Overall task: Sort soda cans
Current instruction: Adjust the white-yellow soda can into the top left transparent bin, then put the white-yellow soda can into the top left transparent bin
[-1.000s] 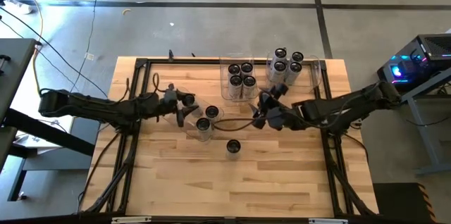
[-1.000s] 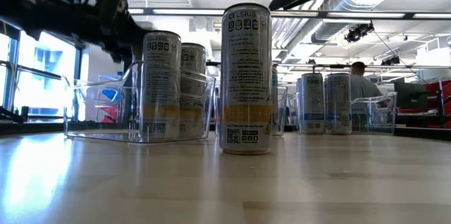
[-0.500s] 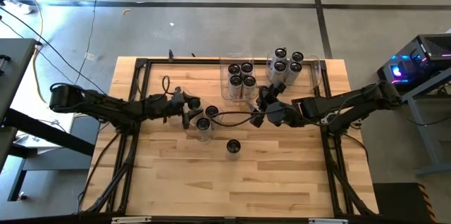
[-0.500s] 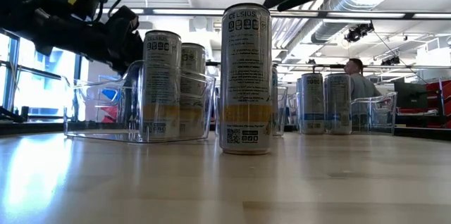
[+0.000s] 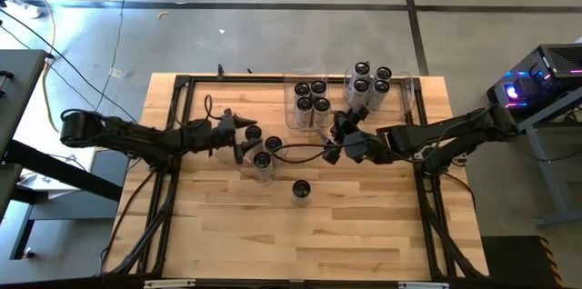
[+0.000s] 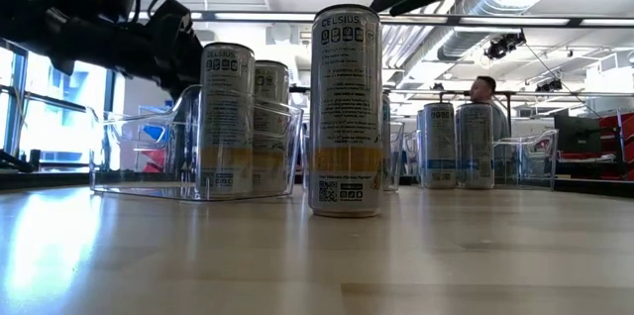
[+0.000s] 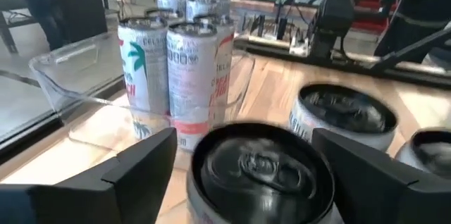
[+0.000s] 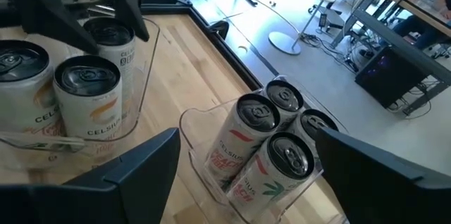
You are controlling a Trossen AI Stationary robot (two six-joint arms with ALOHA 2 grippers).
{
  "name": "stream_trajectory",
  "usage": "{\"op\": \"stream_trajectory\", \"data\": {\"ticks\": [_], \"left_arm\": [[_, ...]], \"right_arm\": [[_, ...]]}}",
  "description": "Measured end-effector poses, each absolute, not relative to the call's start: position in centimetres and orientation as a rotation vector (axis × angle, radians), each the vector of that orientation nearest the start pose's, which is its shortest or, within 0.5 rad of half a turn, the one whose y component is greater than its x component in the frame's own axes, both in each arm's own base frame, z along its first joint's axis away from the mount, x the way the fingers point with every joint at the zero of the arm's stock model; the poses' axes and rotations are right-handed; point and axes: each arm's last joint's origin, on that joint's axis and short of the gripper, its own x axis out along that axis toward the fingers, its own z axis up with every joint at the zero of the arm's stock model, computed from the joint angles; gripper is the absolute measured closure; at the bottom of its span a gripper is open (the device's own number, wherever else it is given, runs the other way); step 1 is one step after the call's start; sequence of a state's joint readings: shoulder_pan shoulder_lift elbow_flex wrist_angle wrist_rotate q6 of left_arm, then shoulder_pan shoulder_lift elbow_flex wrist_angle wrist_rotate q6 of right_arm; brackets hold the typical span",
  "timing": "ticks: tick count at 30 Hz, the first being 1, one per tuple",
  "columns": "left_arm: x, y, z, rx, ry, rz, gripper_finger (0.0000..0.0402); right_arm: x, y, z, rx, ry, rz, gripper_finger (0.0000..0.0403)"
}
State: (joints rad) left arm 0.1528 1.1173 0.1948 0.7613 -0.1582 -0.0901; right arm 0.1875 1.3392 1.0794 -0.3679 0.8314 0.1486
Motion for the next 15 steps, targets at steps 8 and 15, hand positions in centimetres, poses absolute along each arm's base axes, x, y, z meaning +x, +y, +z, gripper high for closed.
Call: {"op": "stream_trajectory", "data": {"ticks": [8,15], "left_arm": [[18.5,3.3,18.2,-0.060,0.085,0.314,0.0050],[17.8,3.1,21.5,0.028,0.147,0.319,0.0049]], "right_arm": [[28.1,3.2,30.4,-0.206,0.522,-0.647,0.0077],[28.3,3.0,30.8,-0.286,0.594,-0.427,0.0077]]}}
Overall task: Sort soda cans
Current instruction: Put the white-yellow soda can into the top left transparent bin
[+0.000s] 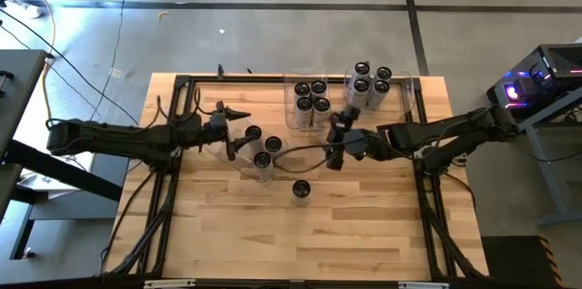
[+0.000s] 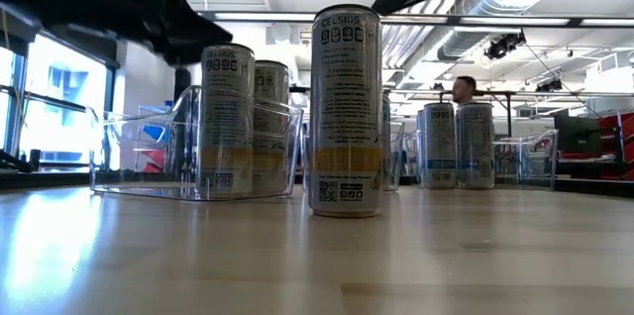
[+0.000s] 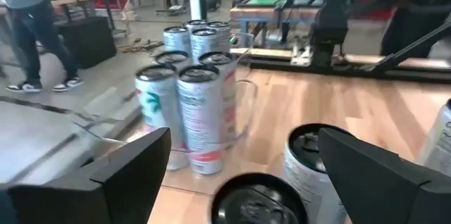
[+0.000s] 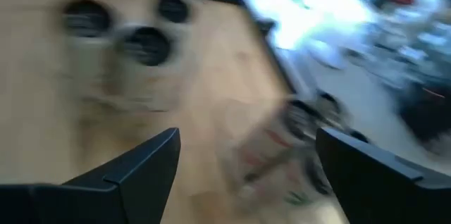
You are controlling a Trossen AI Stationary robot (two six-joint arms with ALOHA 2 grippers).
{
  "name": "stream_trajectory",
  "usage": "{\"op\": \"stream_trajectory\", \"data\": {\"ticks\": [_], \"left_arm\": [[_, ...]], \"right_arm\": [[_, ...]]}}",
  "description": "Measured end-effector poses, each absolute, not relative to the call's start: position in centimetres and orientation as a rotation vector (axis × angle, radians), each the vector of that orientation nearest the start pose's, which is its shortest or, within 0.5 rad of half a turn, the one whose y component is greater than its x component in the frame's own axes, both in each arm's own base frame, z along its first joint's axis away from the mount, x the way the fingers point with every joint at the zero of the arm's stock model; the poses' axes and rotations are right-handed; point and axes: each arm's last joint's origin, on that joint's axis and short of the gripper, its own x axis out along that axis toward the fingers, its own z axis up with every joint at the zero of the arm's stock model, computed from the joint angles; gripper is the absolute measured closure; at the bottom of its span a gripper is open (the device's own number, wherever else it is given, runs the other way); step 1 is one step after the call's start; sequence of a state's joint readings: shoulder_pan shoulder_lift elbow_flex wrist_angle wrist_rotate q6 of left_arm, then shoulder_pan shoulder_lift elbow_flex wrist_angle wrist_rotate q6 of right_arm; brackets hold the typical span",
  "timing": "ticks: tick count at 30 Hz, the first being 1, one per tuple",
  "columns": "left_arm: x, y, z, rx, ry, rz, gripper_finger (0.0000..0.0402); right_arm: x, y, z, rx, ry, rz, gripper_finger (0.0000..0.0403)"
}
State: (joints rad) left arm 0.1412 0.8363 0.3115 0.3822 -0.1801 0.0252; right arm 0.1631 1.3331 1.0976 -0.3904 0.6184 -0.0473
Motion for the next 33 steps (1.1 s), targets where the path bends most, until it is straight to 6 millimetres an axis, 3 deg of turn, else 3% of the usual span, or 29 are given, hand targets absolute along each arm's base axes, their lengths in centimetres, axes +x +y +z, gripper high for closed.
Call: {"op": "stream_trajectory", "data": {"ticks": [6,9,13,19,23,28,33], "left_arm": [[16.6,2.6,25.8,0.088,0.243,0.347,0.0049],[15.8,1.9,27.4,0.065,0.311,0.340,0.0049],[14.5,0.8,27.6,0.145,0.421,0.515,0.0053],[13.8,-1.0,27.4,0.129,0.400,0.561,0.0055],[13.6,-2.5,27.3,0.080,0.369,0.520,0.0055],[13.7,-4.7,26.5,0.040,0.354,0.515,0.0055],[13.9,-7.5,25.6,0.026,0.319,0.492,0.0055]], "right_arm": [[29.0,1.6,33.5,-0.194,0.564,-0.245,0.0077],[29.0,2.3,33.8,-0.174,0.561,-0.141,0.0077],[28.9,4.0,34.6,-0.121,0.535,0.053,0.0077],[28.5,6.9,35.5,-0.096,0.492,0.086,0.0077],[29.3,8.9,34.2,-0.132,0.520,0.079,0.0077],[31.2,11.4,30.7,-0.150,0.625,0.101,0.0077],[32.7,11.8,28.5,-0.091,0.633,-0.113,0.0077]]}}
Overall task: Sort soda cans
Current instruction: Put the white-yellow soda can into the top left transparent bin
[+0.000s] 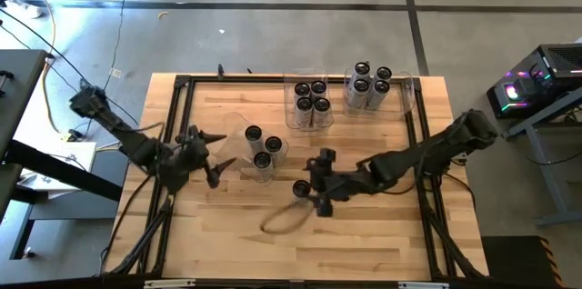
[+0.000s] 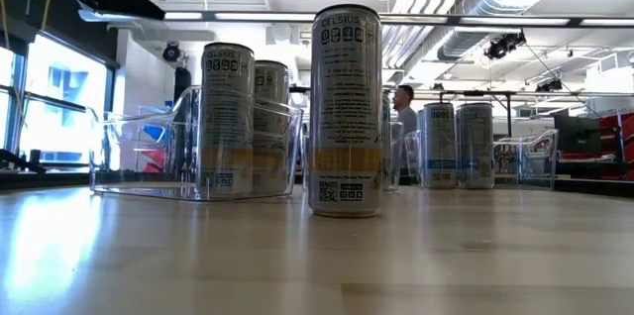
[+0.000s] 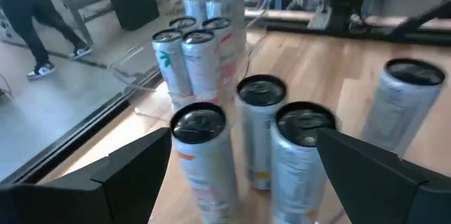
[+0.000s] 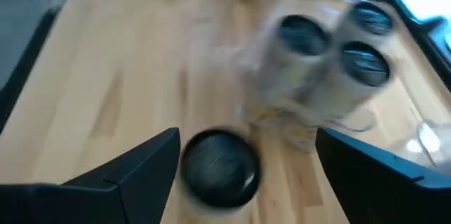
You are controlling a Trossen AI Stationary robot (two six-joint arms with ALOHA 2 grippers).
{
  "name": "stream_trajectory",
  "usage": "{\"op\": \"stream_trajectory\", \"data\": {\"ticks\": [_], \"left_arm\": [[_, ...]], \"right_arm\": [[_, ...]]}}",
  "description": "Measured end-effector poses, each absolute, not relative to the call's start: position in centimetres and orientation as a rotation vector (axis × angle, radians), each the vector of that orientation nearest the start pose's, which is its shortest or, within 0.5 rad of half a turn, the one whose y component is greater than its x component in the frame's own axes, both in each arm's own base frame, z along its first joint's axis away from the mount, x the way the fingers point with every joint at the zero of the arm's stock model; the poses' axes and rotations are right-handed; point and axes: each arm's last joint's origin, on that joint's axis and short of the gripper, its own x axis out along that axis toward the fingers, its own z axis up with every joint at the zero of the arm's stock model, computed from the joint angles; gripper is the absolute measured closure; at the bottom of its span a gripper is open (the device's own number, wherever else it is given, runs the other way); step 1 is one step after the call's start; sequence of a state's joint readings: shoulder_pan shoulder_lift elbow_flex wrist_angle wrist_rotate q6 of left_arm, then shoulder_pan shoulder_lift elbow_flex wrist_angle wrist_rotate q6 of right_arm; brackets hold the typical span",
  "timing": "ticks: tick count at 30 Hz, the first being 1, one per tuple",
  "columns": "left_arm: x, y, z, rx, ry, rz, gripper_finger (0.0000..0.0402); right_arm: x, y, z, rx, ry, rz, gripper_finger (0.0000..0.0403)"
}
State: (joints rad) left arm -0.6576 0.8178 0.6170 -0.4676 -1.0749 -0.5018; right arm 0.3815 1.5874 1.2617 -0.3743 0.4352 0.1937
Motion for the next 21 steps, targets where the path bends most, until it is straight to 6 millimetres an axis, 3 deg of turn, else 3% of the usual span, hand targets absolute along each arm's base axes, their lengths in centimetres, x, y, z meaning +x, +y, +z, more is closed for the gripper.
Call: {"op": "stream_trajectory", "data": {"ticks": [4,10,16,21], "left_arm": [[13.5,-9.9,24.6,0.035,0.249,0.511,0.0055],[12.8,-13.1,23.1,0.053,0.150,0.492,0.0055],[12.0,-14.7,24.0,0.091,0.074,0.472,0.0055],[11.7,-15.0,25.0,0.091,0.060,0.449,0.0055]], "right_arm": [[33.9,11.0,27.6,-0.008,0.653,-0.099,0.0077],[34.4,13.0,25.6,-0.043,0.698,-0.018,0.0077],[34.7,13.6,24.3,-0.058,0.693,-0.156,0.0077],[34.8,13.9,24.0,-0.040,0.692,-0.160,0.0077]]}}
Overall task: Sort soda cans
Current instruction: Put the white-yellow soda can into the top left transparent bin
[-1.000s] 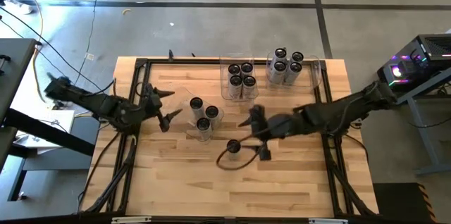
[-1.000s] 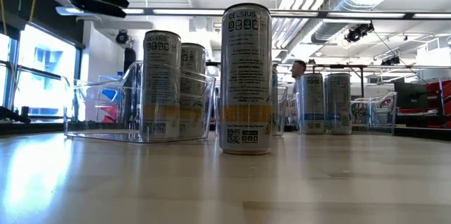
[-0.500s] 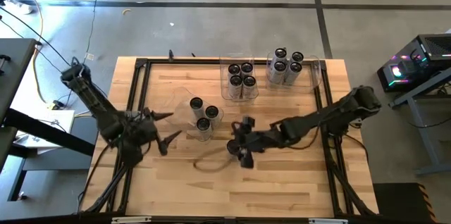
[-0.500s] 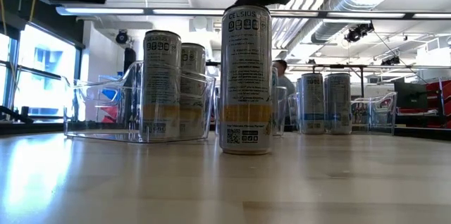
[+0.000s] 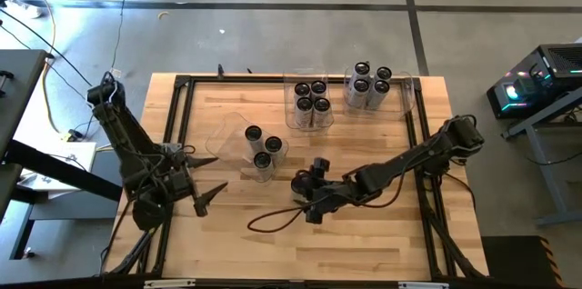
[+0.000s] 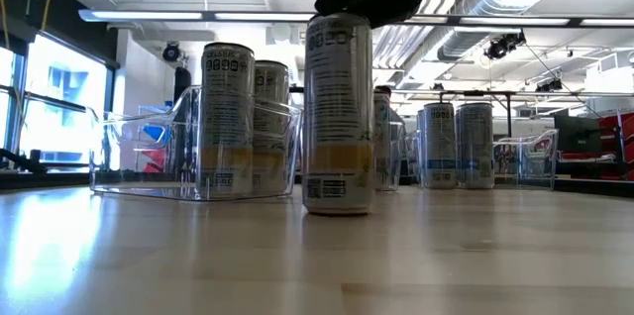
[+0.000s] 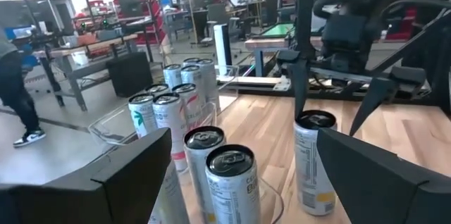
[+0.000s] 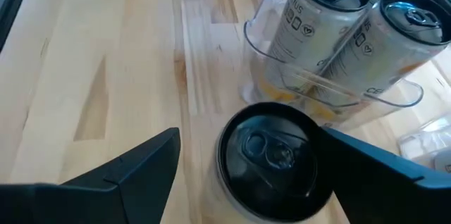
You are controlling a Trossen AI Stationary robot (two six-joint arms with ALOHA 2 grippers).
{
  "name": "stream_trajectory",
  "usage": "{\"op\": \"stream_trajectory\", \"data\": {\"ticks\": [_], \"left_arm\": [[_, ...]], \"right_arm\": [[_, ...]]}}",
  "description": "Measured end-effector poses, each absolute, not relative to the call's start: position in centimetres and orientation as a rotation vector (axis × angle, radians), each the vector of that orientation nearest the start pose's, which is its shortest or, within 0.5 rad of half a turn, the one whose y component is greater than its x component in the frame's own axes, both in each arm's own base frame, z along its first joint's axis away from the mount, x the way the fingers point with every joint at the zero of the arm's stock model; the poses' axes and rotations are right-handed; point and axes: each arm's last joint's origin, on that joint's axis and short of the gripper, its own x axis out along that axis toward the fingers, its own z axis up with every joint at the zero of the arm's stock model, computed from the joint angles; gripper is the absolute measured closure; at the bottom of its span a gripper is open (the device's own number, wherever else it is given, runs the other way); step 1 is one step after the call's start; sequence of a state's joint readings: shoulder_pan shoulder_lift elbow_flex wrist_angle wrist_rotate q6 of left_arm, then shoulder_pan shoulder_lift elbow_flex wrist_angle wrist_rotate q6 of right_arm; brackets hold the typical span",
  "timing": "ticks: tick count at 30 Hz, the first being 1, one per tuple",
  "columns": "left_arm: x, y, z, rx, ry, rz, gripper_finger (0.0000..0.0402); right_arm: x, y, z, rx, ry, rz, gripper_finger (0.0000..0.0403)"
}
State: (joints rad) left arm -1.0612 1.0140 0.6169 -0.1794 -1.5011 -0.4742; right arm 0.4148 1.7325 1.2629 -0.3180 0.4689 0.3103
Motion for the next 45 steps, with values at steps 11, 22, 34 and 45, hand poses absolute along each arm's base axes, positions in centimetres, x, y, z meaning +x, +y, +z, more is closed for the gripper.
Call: {"op": "stream_trajectory", "data": {"ticks": [11,22,34,45], "left_arm": [[11.7,-15.2,25.1,0.073,0.052,0.449,0.0055],[11.5,-15.7,24.7,0.096,0.058,0.424,0.0055],[10.8,-16.3,24.7,0.081,0.052,0.380,0.0055],[10.7,-16.3,24.7,0.007,0.043,0.368,0.0055]], "right_arm": [[34.4,15.3,25.0,-0.103,0.671,-0.132,0.0077],[34.9,14.7,26.3,-0.104,0.649,-0.171,0.0077],[36.2,12.7,23.8,-0.031,0.805,-0.113,0.0077],[36.7,13.9,24.3,-0.044,0.779,-0.026,0.0162]]}}
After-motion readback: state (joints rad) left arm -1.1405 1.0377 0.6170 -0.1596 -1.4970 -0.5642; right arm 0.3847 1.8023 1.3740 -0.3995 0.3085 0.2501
